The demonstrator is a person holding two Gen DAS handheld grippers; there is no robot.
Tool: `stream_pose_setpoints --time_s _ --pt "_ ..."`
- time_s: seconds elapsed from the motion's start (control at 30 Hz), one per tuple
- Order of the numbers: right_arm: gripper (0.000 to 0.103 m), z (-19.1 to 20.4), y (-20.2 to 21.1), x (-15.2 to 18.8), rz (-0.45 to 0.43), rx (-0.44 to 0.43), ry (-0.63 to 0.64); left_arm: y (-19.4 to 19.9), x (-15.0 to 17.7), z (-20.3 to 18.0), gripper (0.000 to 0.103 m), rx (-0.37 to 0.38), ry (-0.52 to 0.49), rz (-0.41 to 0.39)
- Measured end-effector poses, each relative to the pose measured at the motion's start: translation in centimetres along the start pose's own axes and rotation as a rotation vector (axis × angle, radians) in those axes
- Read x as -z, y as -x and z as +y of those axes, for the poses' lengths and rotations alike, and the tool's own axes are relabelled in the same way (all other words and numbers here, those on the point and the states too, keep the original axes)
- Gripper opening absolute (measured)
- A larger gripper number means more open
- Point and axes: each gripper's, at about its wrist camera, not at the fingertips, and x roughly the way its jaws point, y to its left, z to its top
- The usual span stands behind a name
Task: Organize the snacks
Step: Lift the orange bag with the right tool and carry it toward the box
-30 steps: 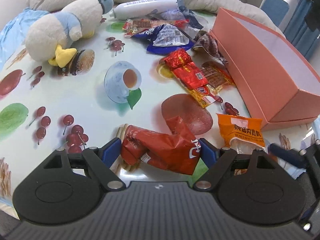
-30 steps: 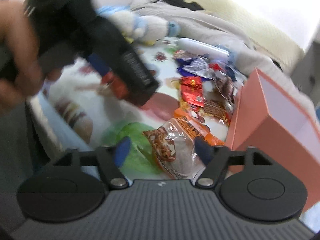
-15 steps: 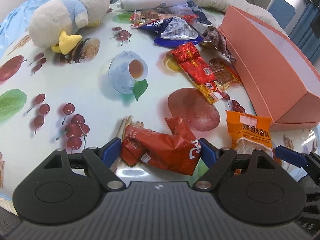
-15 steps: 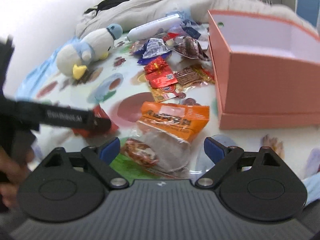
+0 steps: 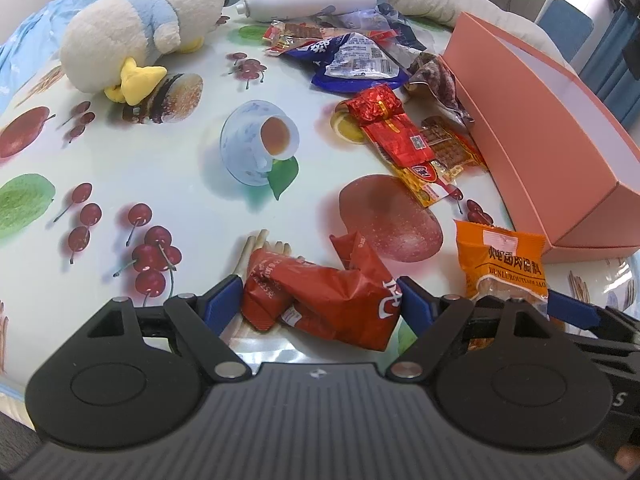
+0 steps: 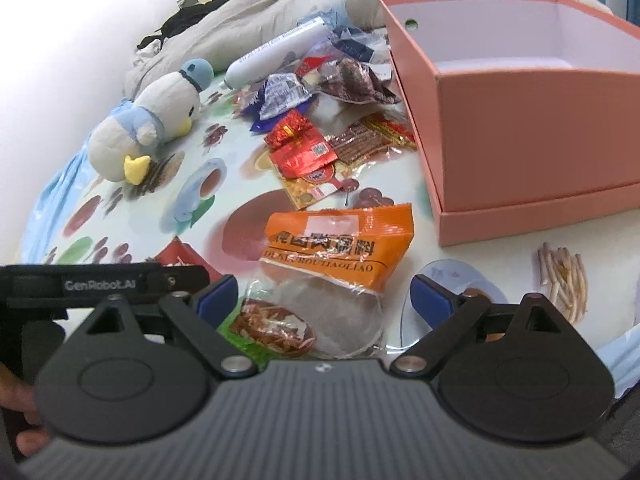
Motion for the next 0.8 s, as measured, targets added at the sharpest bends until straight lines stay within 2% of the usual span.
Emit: stream_pose_setpoints --time_s 0.2,0.27,0.43,0.67,0.8 --pt "0.093 -0.5 -1.1 -0.2 0.013 0.002 -0.032 -0.1 -0.2 -0.1 0.086 -0.009 0.002 0.006" --pt "0.089 -0.4 -1.2 -0.5 0.017 0.020 -0.014 -0.1 -0.2 0.0 0.086 -0.005 0.008 0.003" --pt "0.085 -1.2 -1.4 -1.1 0.026 0.032 -0.018 0.1 -0.2 0.0 0.086 -0.008 0.014 -0.002" --pt "0.072 -2.4 -0.5 -1.4 0.036 -0.034 -0.051 0.5 -0.5 0.0 0.086 0.016 0.040 0.001" --pt "0.067 -2.6 0.1 -1.5 0.037 -0.040 -0.044 1.1 -0.9 -0.4 0.086 0.025 0.044 -0.009"
